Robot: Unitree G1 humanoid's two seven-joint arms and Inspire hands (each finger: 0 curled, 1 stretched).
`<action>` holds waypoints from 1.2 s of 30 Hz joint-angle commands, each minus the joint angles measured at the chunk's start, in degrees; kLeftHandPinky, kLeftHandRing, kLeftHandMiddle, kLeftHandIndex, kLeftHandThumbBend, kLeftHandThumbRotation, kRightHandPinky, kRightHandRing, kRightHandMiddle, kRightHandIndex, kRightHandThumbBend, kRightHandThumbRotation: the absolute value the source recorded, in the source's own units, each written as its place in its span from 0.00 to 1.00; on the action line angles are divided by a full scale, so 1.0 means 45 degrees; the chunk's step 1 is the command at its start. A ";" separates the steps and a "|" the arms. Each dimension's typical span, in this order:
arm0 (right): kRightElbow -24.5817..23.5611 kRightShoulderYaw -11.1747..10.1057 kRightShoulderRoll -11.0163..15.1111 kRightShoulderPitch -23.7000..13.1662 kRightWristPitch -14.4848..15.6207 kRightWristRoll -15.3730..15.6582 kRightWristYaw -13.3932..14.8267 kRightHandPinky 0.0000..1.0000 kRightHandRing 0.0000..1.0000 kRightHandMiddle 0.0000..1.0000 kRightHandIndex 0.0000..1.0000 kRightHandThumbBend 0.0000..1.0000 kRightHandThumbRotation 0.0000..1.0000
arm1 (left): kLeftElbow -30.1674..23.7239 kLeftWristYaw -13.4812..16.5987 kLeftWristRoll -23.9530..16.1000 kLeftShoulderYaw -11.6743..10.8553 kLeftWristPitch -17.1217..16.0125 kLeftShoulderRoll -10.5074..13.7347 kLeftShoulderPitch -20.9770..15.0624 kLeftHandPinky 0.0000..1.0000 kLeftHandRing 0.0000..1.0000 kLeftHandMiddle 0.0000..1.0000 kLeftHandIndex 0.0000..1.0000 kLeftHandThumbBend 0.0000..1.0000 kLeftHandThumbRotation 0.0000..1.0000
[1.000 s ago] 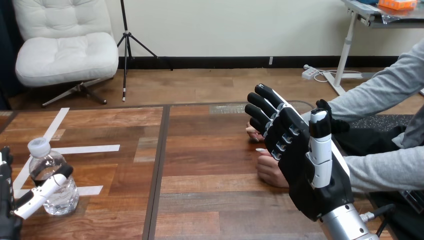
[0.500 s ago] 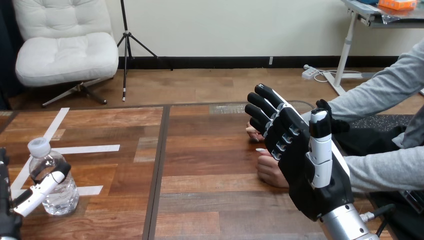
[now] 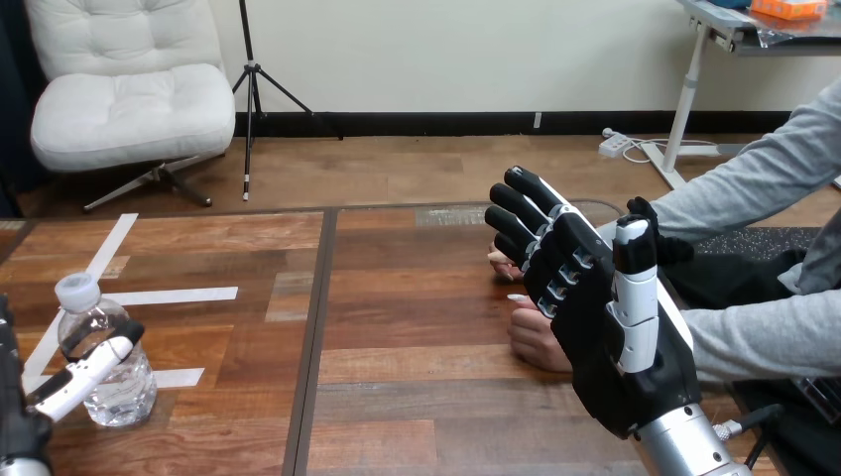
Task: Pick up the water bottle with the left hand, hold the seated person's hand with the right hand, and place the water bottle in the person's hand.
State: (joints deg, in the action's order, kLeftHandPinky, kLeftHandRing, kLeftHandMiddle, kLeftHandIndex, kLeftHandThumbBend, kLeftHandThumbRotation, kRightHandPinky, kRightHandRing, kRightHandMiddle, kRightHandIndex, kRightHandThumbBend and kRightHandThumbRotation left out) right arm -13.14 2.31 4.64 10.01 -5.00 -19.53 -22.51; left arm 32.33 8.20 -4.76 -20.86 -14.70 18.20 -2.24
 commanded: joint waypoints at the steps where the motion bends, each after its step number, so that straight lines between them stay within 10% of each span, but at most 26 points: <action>1: -0.0398 0.0021 -0.0031 -0.0753 -0.0112 -0.0123 -0.0083 1.00 0.94 0.92 0.91 0.81 1.00 | 0.0244 0.0163 -0.0184 0.0334 -0.0146 0.0553 -0.1173 0.97 1.00 1.00 1.00 1.00 0.35; 36: -0.0340 -0.0045 -0.0003 -0.0760 -0.0227 -0.0134 -0.0271 0.99 0.93 0.92 0.91 0.81 1.00 | 0.2971 -0.0472 0.0108 0.0908 0.0290 0.0990 -0.3243 0.97 1.00 1.00 1.00 0.99 0.24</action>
State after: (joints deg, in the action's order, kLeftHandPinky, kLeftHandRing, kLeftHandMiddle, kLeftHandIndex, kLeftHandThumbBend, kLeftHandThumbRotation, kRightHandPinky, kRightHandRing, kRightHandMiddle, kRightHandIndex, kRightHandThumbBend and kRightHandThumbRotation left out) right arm -13.14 2.26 4.67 10.01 -5.00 -19.58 -23.31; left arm 43.60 6.60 -4.73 -17.83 -14.05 20.74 -11.40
